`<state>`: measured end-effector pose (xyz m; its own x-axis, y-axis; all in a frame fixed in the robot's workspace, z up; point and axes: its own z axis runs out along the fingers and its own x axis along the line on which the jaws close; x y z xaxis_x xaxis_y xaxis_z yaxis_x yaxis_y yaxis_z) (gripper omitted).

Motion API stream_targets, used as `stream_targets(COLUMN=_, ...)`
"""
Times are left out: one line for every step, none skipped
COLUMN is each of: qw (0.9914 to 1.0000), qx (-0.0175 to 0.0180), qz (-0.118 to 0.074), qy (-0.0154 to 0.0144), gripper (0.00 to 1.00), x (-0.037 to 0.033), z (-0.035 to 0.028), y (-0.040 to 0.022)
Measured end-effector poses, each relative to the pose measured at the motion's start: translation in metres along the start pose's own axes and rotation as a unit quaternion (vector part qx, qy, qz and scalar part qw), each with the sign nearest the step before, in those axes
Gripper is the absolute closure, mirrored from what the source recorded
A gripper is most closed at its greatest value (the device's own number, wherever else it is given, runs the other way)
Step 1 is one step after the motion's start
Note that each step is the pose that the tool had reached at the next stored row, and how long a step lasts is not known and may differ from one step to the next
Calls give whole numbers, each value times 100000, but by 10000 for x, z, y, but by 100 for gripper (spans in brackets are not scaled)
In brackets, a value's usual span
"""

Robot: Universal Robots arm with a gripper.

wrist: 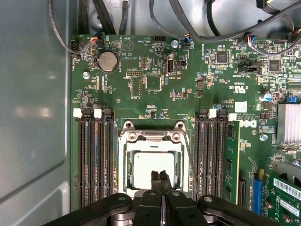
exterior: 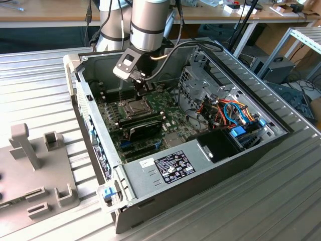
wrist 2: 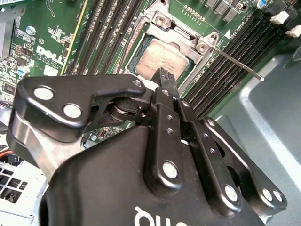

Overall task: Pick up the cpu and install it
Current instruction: 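Install the first cpu locking lever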

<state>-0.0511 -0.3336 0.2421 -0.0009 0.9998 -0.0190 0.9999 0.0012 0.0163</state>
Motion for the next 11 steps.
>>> stream_targets(qw=100000, qx=-1, qz=-227, qy=5, gripper=89, x=0, z=0, y=0)
stream_targets(qw=99998, qx=-8, qz=-599, qy=12, gripper=89, x=0, z=0, y=0)
stream_targets(qw=99978, qx=-41, qz=-2112, qy=42, gripper=89, x=1, z=1, y=1)
stream_targets(qw=99955, qx=-60, qz=-3007, qy=54, gripper=89, x=1, z=1, y=1)
stream_targets(qw=99920, qx=-76, qz=-3990, qy=69, gripper=89, x=0, z=1, y=1)
stream_targets(qw=99867, qx=-98, qz=-5161, qy=86, gripper=89, x=0, z=2, y=0)
stream_targets(qw=99812, qx=-118, qz=-6134, qy=102, gripper=89, x=0, z=2, y=0)
stream_targets(qw=99737, qx=-139, qz=-7252, qy=120, gripper=89, x=0, z=2, y=0)
stream_targets(qw=99665, qx=-152, qz=-8175, qy=131, gripper=89, x=0, z=1, y=0)
stream_targets(qw=99466, qx=-196, qz=-10319, qy=171, gripper=89, x=0, z=2, y=0)
stream_targets(qw=99317, qx=-221, qz=-11668, qy=192, gripper=89, x=0, z=3, y=0)
